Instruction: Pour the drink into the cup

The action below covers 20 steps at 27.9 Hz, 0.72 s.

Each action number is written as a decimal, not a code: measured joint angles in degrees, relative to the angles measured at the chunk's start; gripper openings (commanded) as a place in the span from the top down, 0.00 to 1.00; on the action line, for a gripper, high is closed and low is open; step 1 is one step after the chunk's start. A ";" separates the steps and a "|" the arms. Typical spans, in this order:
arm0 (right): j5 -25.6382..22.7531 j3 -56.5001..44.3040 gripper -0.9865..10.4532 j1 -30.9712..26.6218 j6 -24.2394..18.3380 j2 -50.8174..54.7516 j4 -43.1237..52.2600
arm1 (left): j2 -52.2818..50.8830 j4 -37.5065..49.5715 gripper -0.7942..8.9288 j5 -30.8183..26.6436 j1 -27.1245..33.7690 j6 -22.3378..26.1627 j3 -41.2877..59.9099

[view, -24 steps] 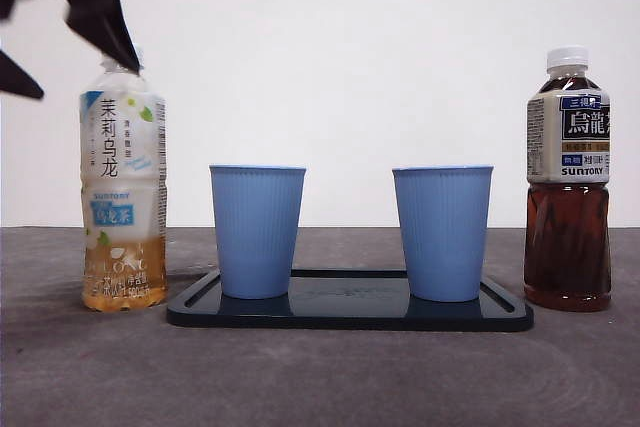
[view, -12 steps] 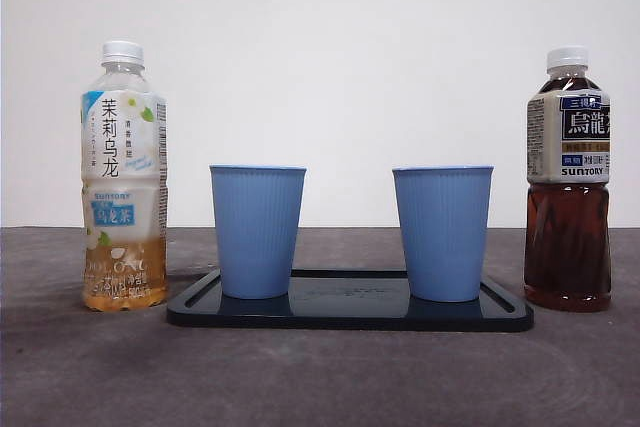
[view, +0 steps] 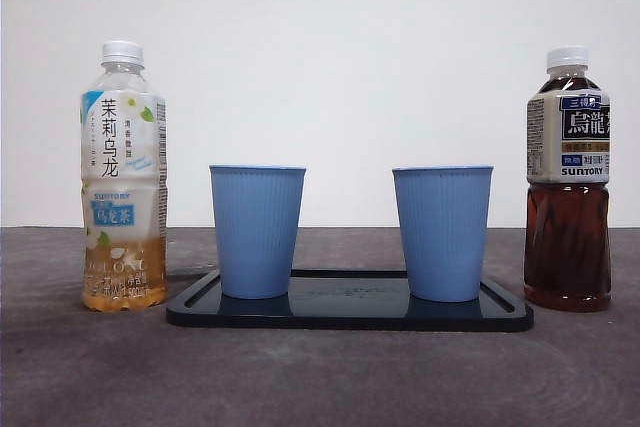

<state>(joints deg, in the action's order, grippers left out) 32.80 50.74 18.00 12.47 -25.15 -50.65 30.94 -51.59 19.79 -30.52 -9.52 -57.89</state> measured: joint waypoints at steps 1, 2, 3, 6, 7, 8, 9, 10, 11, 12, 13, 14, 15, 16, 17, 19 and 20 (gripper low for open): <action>0.02 0.00 0.92 0.00 -0.13 -0.02 -0.04 | 0.00 0.00 0.89 0.00 0.00 0.24 0.00; 0.02 0.00 0.89 0.00 -0.46 -0.02 -0.02 | 0.00 0.04 0.90 -0.02 0.00 0.50 0.00; 0.00 0.00 0.90 0.00 -0.85 -0.02 0.00 | 0.00 0.17 0.90 -0.02 0.00 0.63 0.00; 0.07 0.00 0.90 0.00 -1.73 -0.02 0.35 | 0.00 0.24 0.90 -0.02 0.00 0.63 0.00; 0.07 0.00 0.90 0.00 -1.77 -0.02 0.35 | 0.00 0.17 0.90 -0.02 0.00 0.66 0.00; 0.04 0.00 0.90 0.00 -1.77 0.00 0.35 | 0.00 0.15 0.90 0.00 0.00 0.66 0.00; 0.04 0.00 0.90 0.00 -1.77 -0.02 0.35 | 0.00 0.15 0.90 -0.02 0.00 0.66 0.00; 0.04 0.00 0.90 0.00 -1.77 0.00 0.35 | 0.00 0.15 0.90 -0.02 0.00 0.66 0.00; 0.04 0.00 0.90 0.00 -1.77 -0.02 0.35 | 0.00 0.15 0.90 -0.02 0.00 0.66 0.00; 0.04 0.00 0.90 0.00 -1.77 0.00 0.37 | 0.00 0.15 0.90 -0.02 0.00 0.66 0.00; 0.04 0.00 0.90 0.00 -1.79 0.00 0.39 | 0.00 0.15 0.90 -0.02 0.00 0.66 0.00; 0.04 0.00 0.90 0.00 -1.79 -0.02 0.46 | 0.00 0.15 0.90 -0.02 0.00 0.66 0.00; 0.04 0.00 0.90 0.00 -1.79 0.00 0.52 | 0.00 0.15 0.90 0.00 0.00 0.66 0.00; 0.04 0.00 0.90 0.00 -1.79 -0.02 0.59 | 0.00 0.15 0.90 -0.02 0.00 0.66 0.00; 0.04 0.00 0.90 0.00 -1.79 -0.02 0.59 | 0.00 0.15 0.90 0.00 0.00 0.66 0.00; 0.04 0.00 0.90 0.00 -1.79 0.00 0.59 | 0.00 0.17 0.90 -0.02 0.00 0.66 0.00; 0.04 0.00 0.90 0.00 -1.79 0.00 0.59 | 0.00 0.20 0.90 0.00 0.00 0.66 0.00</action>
<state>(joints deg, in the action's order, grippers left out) 32.84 50.74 18.00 10.68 -25.15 -50.06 30.94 -51.40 19.79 -30.52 -8.86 -57.89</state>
